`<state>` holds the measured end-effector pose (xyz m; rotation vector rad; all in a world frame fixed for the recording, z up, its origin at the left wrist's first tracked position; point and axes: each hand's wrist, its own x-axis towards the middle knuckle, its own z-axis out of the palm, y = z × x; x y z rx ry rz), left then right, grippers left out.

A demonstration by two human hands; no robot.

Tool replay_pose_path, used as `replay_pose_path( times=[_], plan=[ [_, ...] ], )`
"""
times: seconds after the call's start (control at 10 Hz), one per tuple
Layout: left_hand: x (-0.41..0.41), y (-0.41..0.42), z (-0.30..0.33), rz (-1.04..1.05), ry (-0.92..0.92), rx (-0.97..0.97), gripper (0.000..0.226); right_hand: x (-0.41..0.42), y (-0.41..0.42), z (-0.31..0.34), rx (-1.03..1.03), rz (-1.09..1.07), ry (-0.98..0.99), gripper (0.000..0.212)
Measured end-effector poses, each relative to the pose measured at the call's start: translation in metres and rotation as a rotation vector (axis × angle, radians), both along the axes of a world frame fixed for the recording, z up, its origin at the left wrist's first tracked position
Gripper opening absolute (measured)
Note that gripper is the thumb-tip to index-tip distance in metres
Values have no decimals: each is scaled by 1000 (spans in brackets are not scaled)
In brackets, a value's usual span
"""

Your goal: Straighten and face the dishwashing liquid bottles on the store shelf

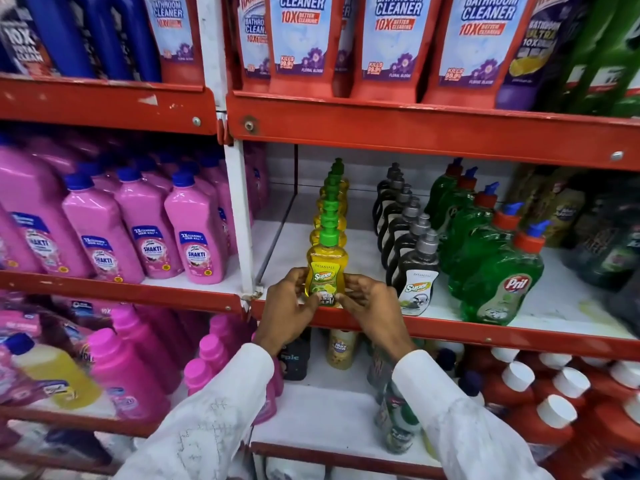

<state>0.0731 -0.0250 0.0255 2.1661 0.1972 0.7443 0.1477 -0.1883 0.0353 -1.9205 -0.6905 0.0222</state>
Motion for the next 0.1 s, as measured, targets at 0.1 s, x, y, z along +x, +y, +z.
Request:
replay_pose_path(
  times=[0.1],
  plan=[
    [-1,-5,3,39,4,-6,46,-4,-1,3,42,-41,29,45]
  ],
)
